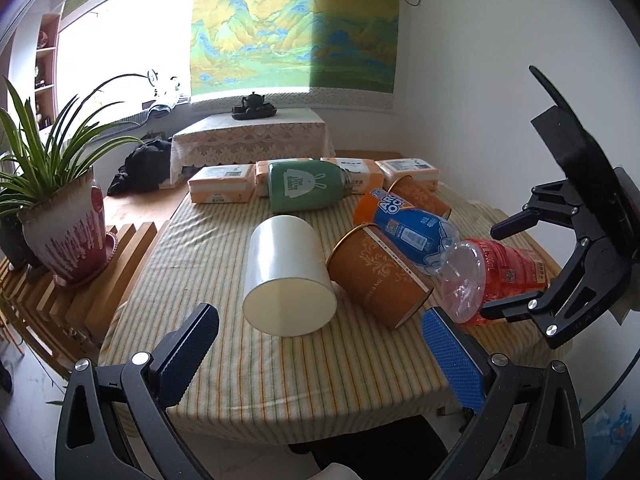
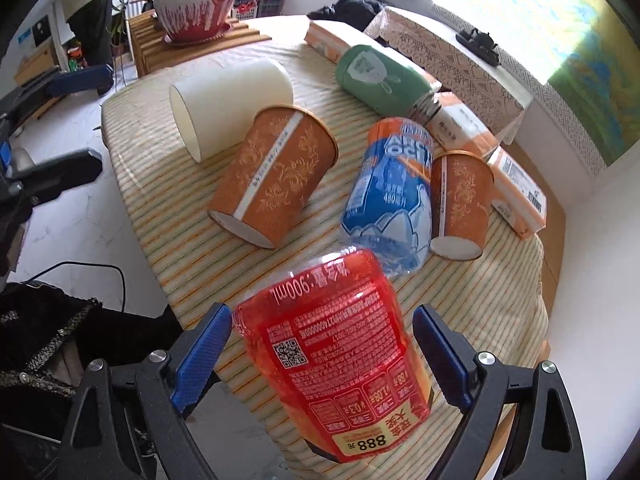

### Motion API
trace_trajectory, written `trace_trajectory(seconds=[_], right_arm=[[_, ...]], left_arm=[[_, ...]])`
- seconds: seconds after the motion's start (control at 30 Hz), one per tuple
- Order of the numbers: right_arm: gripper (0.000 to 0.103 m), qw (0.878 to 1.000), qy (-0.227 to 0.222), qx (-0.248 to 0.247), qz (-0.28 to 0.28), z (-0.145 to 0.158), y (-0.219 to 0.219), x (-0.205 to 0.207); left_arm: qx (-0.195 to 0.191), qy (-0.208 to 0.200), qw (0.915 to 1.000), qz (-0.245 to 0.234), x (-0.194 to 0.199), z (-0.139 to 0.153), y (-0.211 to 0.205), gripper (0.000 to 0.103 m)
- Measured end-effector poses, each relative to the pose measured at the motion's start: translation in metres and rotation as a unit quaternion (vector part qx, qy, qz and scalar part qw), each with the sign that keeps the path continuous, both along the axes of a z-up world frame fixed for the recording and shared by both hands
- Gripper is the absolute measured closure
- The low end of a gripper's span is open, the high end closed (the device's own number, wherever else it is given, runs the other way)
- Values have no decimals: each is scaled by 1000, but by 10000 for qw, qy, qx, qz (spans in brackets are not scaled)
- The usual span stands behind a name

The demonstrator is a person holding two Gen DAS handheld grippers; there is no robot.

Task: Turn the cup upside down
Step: 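Lift the red bottle with the right gripper toward the left gripper, then grasp the red bottle with the left gripper while the right gripper releases it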

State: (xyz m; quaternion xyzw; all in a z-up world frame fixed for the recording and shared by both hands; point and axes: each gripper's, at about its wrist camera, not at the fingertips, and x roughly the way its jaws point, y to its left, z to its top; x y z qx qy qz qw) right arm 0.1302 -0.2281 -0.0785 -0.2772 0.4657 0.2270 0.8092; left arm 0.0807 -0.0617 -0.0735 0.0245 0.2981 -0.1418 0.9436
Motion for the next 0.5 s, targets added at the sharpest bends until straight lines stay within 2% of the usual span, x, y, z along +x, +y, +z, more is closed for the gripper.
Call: trace_trajectory(seconds=[0.3, 0.5], right_arm=[[14, 9954, -331, 878, -194, 37, -27, -21], [14, 9835, -492, 1657, -541, 44, -58, -52]], left_arm=[[-208, 296, 9991, -222, -3, -5, -16, 0], [-588, 669, 9951, -424, -4, -13, -38, 0]])
